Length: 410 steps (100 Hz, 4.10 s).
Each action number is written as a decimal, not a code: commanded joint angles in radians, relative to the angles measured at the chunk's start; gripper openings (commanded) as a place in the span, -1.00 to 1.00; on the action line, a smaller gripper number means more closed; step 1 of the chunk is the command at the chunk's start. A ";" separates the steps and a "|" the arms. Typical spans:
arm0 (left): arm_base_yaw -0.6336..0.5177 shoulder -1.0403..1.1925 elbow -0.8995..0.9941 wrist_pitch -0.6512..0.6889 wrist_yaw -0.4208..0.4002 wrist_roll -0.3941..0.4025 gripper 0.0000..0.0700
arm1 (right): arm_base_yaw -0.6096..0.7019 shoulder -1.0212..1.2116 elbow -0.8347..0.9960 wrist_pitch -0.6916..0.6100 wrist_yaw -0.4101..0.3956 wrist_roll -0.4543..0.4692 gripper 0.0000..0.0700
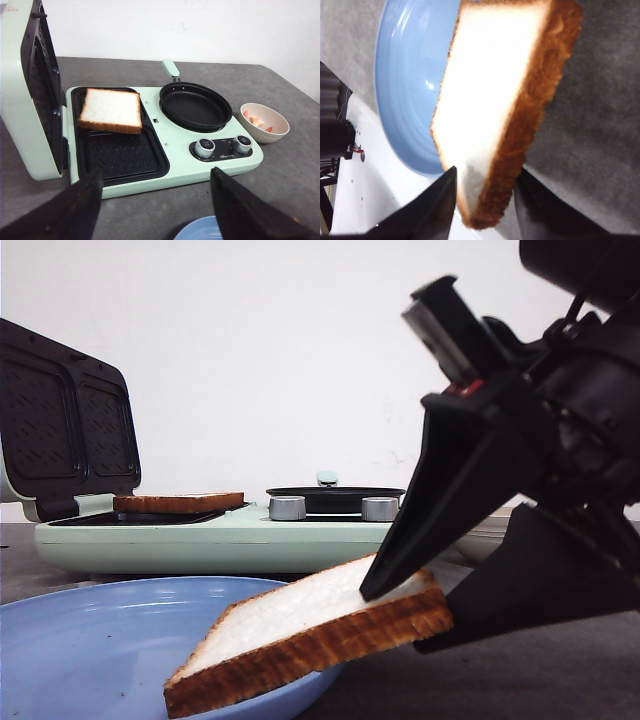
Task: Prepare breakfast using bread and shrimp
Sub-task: 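Grasp the remaining bread slice on the blue plate with the right gripper, then carry the bread with the right gripper over the press plate beside the first slice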
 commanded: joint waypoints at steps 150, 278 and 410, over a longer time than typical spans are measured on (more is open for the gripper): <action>-0.001 0.003 0.002 0.010 -0.002 0.008 0.00 | 0.015 0.332 0.461 0.232 -0.025 0.143 -1.00; -0.001 0.003 0.002 -0.011 0.002 0.012 0.00 | -0.018 0.824 1.011 0.067 0.034 0.159 -1.00; -0.001 0.003 0.002 -0.011 0.002 0.020 0.00 | 0.008 0.825 1.023 0.108 0.024 0.237 -1.00</action>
